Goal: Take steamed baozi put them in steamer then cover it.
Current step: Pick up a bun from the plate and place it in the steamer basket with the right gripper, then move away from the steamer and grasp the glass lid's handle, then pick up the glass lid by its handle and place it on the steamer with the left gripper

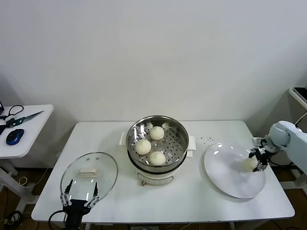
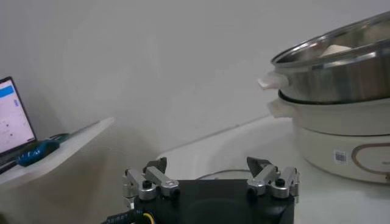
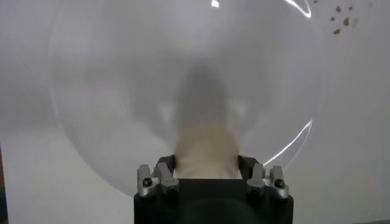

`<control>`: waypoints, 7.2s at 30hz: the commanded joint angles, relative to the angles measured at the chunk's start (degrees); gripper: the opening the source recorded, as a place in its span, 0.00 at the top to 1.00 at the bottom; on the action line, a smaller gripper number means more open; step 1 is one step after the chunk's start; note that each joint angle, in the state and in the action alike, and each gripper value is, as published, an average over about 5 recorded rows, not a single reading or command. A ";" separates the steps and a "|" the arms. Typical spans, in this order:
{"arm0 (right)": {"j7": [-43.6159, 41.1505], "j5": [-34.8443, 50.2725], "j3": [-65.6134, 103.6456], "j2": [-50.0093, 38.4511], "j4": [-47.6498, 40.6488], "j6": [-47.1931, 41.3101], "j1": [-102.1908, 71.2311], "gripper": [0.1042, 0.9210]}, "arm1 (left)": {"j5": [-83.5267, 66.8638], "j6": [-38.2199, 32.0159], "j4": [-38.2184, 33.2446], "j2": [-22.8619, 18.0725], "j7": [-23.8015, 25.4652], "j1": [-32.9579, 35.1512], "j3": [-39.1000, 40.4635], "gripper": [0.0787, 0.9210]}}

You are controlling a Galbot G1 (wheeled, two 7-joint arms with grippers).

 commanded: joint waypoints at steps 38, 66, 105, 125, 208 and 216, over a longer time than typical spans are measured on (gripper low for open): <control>8.73 50.66 -51.01 38.92 10.87 -17.32 41.51 0.30 | -0.66 -0.38 -1.38 1.84 2.84 0.53 4.19 0.12; 7.93 46.12 -48.13 33.86 10.90 -17.15 39.14 0.13 | -0.12 -0.03 -0.95 1.73 2.78 -0.06 3.99 0.12; 58.91 41.51 36.50 2.41 28.05 15.36 -27.76 0.12 | 7.56 -1.28 -4.01 0.72 3.43 -1.19 0.40 0.12; 61.89 35.24 71.95 13.01 43.36 5.89 -69.07 0.12 | 74.97 2.44 3.49 1.89 2.49 -5.22 -0.60 0.12; 56.04 25.20 78.55 19.99 35.81 10.02 -74.34 0.12 | 63.46 22.11 -0.87 12.65 -4.90 -13.61 1.38 0.91; 55.98 24.16 77.55 19.15 33.69 10.34 -72.50 0.12 | 62.91 35.29 -7.22 22.54 -1.37 -15.45 9.25 0.91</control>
